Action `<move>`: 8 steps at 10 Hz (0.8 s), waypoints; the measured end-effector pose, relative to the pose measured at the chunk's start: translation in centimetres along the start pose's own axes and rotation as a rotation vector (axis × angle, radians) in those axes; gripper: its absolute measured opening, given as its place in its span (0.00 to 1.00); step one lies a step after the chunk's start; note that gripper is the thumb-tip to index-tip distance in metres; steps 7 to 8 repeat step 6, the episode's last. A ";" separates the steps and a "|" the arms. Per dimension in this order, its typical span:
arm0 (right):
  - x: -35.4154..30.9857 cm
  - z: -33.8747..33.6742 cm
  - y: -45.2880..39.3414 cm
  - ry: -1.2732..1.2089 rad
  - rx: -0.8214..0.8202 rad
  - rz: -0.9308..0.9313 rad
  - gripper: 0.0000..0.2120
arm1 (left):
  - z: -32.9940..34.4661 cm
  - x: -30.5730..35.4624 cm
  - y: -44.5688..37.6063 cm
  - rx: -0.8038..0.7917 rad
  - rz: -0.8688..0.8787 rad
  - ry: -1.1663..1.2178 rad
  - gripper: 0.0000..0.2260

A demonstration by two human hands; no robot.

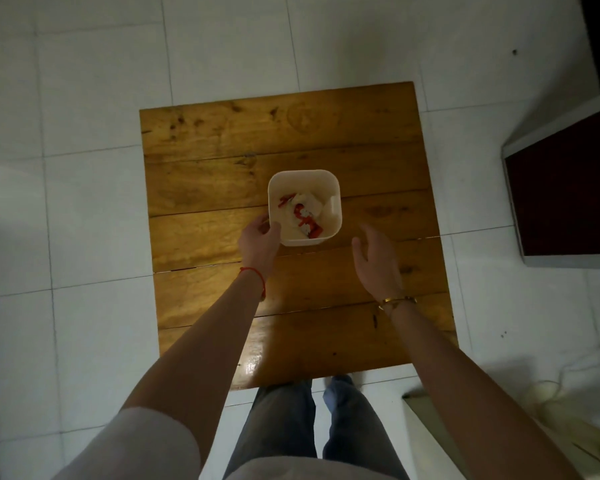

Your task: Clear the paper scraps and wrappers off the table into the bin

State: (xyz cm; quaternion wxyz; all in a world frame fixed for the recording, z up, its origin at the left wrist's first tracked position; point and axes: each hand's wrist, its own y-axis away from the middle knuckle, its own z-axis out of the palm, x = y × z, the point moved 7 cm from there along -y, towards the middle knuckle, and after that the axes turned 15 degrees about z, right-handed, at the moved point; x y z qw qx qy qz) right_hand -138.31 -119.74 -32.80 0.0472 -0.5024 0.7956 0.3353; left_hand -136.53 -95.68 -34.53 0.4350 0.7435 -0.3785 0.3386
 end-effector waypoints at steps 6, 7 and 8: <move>0.2 -2.8 4.0 -0.024 -0.013 -0.084 0.21 | -2.7 3.4 5.1 -0.044 0.308 -0.261 0.20; 0.2 -2.8 4.0 -0.024 -0.013 -0.084 0.21 | -2.7 3.4 5.1 -0.044 0.308 -0.261 0.20; 0.2 -2.8 4.0 -0.024 -0.013 -0.084 0.21 | -2.7 3.4 5.1 -0.044 0.308 -0.261 0.20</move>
